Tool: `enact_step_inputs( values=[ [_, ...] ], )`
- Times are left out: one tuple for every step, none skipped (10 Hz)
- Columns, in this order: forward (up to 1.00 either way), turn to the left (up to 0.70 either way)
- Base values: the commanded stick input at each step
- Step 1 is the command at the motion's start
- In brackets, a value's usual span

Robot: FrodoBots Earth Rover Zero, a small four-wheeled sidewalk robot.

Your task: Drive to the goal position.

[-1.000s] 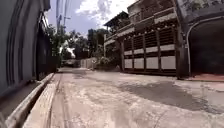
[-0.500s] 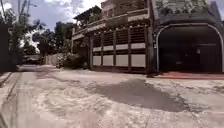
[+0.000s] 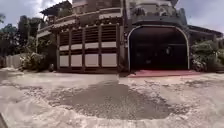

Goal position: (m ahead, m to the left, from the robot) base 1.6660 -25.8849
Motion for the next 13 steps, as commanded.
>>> enact_step_inputs(
  values=[
    [0.70, -0.35],
    [0.70, -0.35],
    [0.70, -0.35],
    [0.70, -0.35],
    [0.70, -0.35],
    [0.70, -0.35],
    [0.70, -0.35],
    [0.70, -0.35],
    [0.70, -0.35],
    [0.70, -0.35],
    [0.70, -0.35],
    [0.70, -0.35],
    [0.70, -0.35]
  ],
)
